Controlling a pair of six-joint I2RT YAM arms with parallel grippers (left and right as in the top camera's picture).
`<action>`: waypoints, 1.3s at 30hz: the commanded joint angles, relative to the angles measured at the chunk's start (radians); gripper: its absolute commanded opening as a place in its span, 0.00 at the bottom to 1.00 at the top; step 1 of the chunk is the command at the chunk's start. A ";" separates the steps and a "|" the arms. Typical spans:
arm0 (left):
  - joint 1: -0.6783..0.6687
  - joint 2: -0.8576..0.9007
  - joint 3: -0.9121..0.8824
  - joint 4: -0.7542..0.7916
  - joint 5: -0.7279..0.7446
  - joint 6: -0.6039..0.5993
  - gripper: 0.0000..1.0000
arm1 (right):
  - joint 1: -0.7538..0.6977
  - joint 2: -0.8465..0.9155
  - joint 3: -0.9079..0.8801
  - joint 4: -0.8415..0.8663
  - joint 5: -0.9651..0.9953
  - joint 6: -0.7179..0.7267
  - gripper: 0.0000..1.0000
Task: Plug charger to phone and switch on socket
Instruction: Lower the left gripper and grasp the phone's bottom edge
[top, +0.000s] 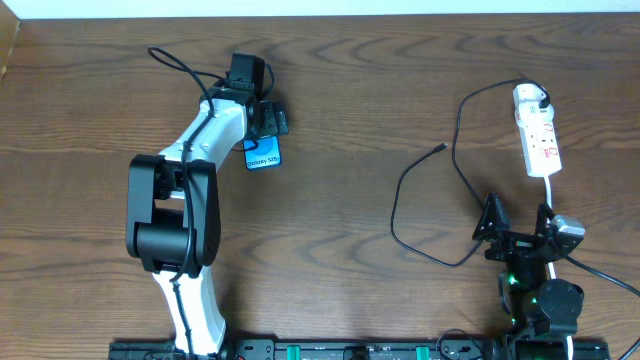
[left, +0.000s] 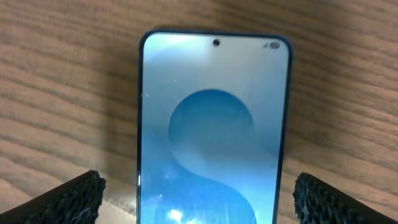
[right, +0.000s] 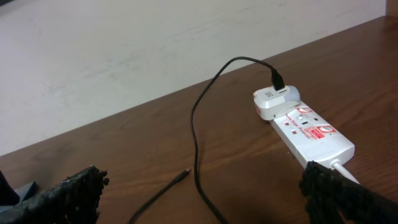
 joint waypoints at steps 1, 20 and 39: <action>0.000 0.015 0.013 0.015 -0.002 0.049 0.98 | 0.006 -0.006 -0.002 -0.002 0.008 -0.004 0.99; -0.002 0.018 -0.017 0.086 -0.002 0.049 0.98 | 0.006 -0.006 -0.002 -0.002 0.008 -0.004 0.99; -0.012 0.096 -0.018 0.087 -0.002 0.040 0.98 | 0.006 -0.006 -0.002 -0.002 0.008 -0.004 0.99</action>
